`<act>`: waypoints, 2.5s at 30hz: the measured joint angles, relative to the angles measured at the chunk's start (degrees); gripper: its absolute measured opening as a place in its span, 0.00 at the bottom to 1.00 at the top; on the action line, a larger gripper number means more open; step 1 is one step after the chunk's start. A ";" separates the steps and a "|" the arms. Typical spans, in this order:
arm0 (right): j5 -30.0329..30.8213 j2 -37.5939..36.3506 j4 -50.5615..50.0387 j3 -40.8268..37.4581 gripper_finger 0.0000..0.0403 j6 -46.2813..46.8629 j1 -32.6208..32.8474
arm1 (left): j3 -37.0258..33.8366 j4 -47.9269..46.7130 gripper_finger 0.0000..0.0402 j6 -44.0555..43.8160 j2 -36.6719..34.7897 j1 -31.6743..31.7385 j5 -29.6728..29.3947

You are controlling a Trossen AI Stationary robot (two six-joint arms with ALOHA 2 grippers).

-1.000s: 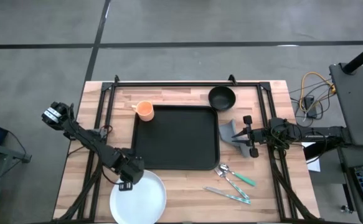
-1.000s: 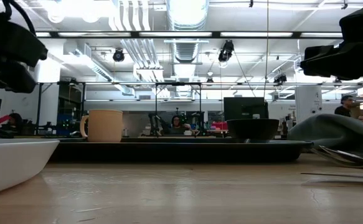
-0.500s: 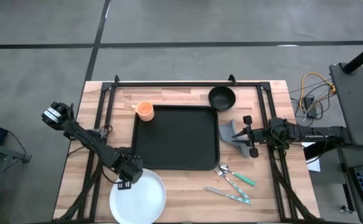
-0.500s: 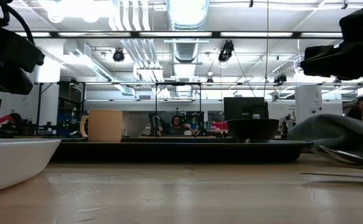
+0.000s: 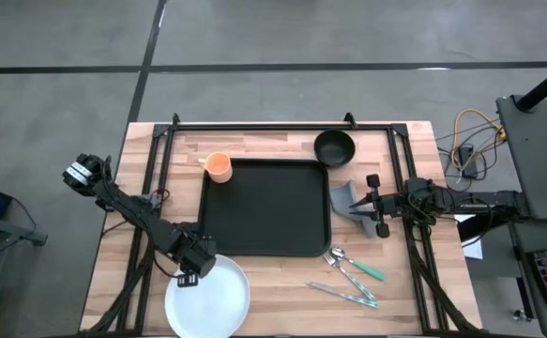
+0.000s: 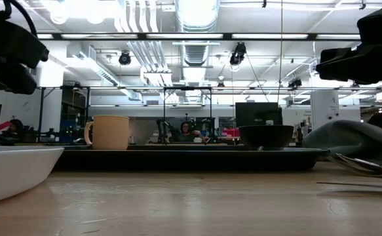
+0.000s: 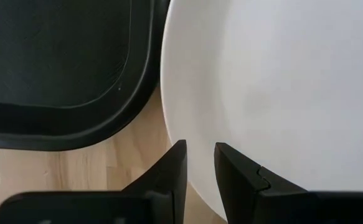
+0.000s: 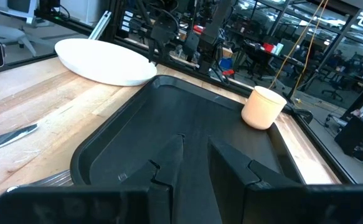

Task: Set up tray
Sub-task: Put the plate on the bottom left of the serving tray

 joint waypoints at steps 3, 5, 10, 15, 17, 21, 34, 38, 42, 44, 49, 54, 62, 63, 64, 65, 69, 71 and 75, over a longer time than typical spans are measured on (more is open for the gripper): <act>0.00 0.00 0.00 0.00 0.16 0.00 0.01 | -0.03 -0.14 0.15 0.06 -0.02 0.00 -0.45; -0.02 0.00 0.00 0.00 0.16 0.00 0.01 | -0.26 -1.10 0.15 0.17 -0.02 0.00 -1.46; 0.00 0.00 0.00 0.00 0.16 -0.02 -0.01 | -0.94 -3.63 0.15 -0.38 -0.02 0.02 -3.30; -0.02 0.00 0.00 0.00 0.16 0.00 0.01 | -0.95 0.47 0.15 -0.42 -0.02 0.02 -3.32; -0.01 0.00 0.00 0.00 0.16 -0.01 0.01 | -1.00 2.33 0.15 0.38 -0.02 0.02 -3.26; -0.02 0.00 0.00 0.00 0.16 0.00 0.01 | -1.21 2.59 0.15 0.87 -0.02 0.02 -3.23; -0.02 0.00 0.00 0.01 0.16 0.00 0.01 | -2.07 1.37 0.15 0.83 -0.04 0.07 -3.29; 0.00 0.00 0.00 0.00 0.16 0.00 0.00 | -3.35 1.36 0.15 0.29 -0.06 0.23 -3.30; 0.00 0.00 0.00 0.02 0.16 -0.02 0.01 | -4.03 2.15 0.15 -0.48 -0.08 0.24 -3.27; -0.02 0.00 0.00 0.00 0.16 0.00 0.01 | -4.35 4.07 0.15 -0.48 -0.07 0.24 -3.30; 0.00 0.00 0.00 0.00 0.16 0.00 0.01 | -5.75 10.32 0.15 -0.48 -0.07 0.25 -3.32; 0.00 0.00 0.00 0.01 0.16 0.00 0.01 | -6.76 10.49 0.15 -0.51 -0.08 0.31 -3.19; -0.02 0.00 0.00 0.00 0.16 0.00 0.00 | -7.25 10.44 0.14 0.67 -0.07 0.31 -3.02; -0.02 0.00 0.00 0.00 0.16 -0.02 0.01 | -7.17 10.47 0.13 0.84 -0.07 0.33 -3.01; -0.01 0.00 0.00 0.00 0.16 0.00 0.01 | -7.13 10.46 0.11 0.95 -0.08 0.33 -2.99; -0.01 0.00 0.00 0.01 0.16 0.00 0.01 | -7.13 10.44 0.09 1.42 -0.06 0.33 -2.93; 0.00 0.00 0.00 0.00 0.16 0.00 0.01 | -7.00 10.91 0.02 2.92 -0.13 0.39 -2.46; -0.01 0.00 0.00 0.00 0.16 0.00 0.01 | -7.00 10.66 0.02 3.45 -0.13 0.37 -2.40; 0.00 0.00 0.00 0.02 0.16 0.00 -0.01 | -6.97 11.45 0.01 3.82 -0.13 0.39 -2.14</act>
